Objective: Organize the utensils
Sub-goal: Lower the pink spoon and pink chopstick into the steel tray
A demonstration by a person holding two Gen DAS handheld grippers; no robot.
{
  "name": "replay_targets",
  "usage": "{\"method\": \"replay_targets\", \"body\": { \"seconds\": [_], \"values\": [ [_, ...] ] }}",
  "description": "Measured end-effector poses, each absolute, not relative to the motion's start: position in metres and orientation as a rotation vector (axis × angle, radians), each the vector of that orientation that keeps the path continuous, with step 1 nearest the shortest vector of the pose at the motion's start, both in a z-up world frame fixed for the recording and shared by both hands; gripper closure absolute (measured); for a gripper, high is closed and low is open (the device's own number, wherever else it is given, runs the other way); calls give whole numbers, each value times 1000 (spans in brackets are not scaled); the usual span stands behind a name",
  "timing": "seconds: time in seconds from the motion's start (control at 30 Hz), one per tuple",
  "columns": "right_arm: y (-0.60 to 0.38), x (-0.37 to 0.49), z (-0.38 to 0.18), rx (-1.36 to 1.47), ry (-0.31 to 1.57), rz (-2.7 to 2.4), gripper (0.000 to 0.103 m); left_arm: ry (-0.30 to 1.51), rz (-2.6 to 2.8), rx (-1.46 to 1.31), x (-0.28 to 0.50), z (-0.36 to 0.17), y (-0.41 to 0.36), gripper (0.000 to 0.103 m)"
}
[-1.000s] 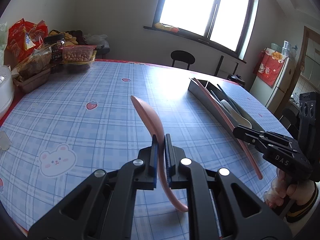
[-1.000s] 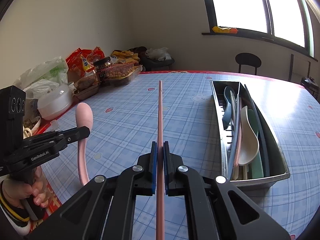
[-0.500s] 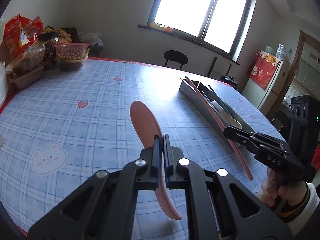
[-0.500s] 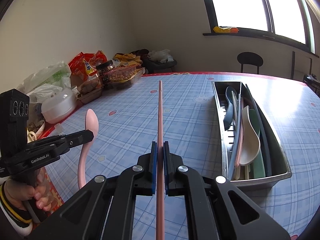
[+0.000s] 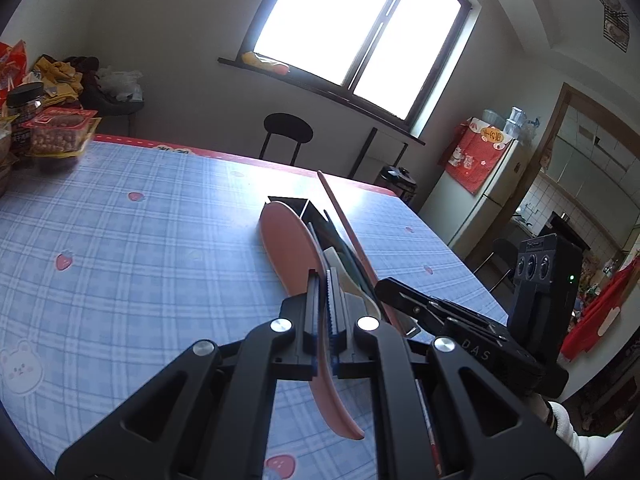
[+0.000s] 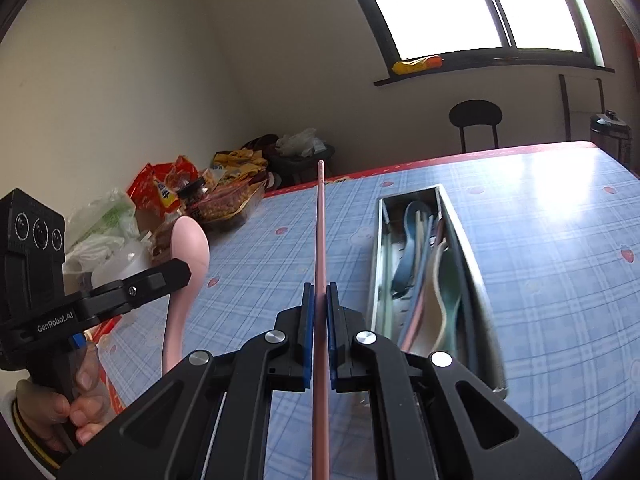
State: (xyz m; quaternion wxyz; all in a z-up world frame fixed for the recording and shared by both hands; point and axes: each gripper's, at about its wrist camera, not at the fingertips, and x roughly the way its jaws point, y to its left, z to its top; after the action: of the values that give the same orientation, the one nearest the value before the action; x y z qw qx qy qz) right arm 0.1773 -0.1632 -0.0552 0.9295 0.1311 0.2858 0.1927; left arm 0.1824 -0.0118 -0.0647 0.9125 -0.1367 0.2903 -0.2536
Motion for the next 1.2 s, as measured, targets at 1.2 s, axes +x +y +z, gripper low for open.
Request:
{"method": "replay_targets", "body": {
  "seconds": [1.2],
  "values": [
    [-219,259,-111,444,756,267,97,840,-564,-219,328,-133,-121,95]
  ]
}}
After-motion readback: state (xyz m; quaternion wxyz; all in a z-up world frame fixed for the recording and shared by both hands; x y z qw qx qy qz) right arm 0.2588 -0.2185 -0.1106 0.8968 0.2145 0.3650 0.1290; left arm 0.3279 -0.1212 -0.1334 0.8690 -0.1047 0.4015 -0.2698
